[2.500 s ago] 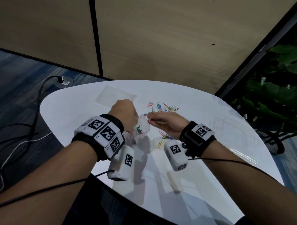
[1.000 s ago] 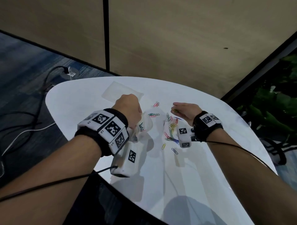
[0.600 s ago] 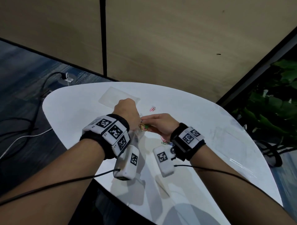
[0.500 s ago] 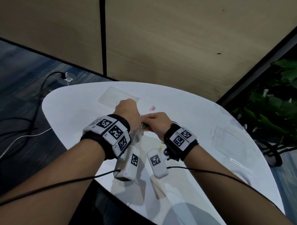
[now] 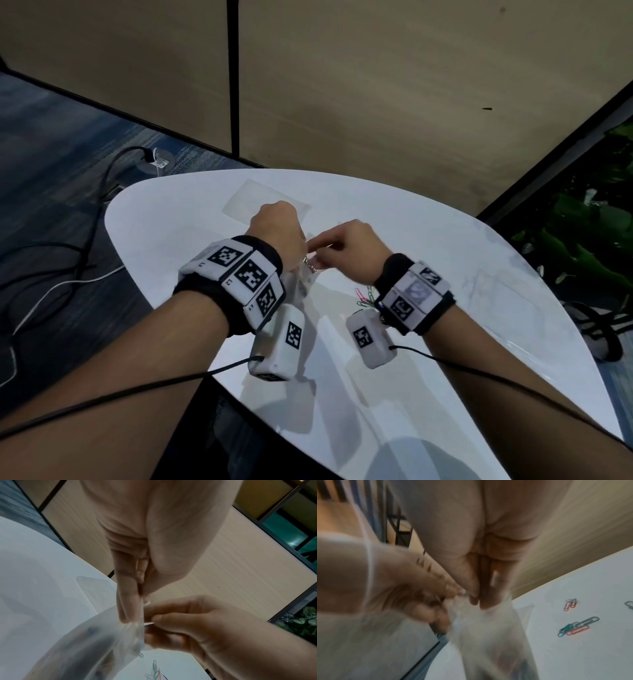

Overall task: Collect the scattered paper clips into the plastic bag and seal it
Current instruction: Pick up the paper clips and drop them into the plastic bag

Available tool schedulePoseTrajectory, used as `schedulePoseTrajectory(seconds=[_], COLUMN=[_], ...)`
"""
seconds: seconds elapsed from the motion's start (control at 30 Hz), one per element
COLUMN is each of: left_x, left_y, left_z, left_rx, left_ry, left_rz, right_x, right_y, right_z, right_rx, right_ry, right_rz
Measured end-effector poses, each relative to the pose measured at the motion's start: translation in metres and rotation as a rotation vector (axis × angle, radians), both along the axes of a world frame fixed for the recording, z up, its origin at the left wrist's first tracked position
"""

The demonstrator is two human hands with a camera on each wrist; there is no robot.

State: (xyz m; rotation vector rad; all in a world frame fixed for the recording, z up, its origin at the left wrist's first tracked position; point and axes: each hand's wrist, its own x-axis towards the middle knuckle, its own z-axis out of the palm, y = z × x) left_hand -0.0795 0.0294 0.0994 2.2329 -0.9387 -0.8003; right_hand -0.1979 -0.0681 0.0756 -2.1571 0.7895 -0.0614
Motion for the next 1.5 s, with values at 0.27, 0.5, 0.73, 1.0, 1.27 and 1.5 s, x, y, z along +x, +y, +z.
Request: schedulePoseTrajectory(seconds=[0.27, 0.5, 0.73, 1.0, 1.27, 1.5], left_x=[0.024, 0.025, 0.024, 0.021, 0.015, 0.012], left_y=[0.023, 0.018, 0.015, 0.015, 0.009, 0.008], left_z=[-0.007, -0.010, -0.011, -0.013, -0.013, -0.011], left_rx=[-0.023, -0.005, 0.001, 0.014, 0.014, 0.004], left_ry=[0.021, 0.002, 0.004, -0.019, -0.014, -0.008], left_rz=[0.019, -0.025, -0.045, -0.061, -0.084, -0.088], right_x=[-0.009, 0.044, -0.010, -0.042, -0.052, -0.067], right_y=[-0.100, -0.091, -0.062, -0.085, -0.092, -0.103], right_z=[-0.069, -0.115, -0.148, -0.136, -0.111, -0.085], right_rx=[-0.084, -0.355, -0.785, -0.687, -0.446, 0.052], right_ry=[0.210, 0.504, 0.588, 0.534, 0.362, 0.055], right_rz=[-0.347, 0.023, 0.315, 0.178, -0.334, -0.696])
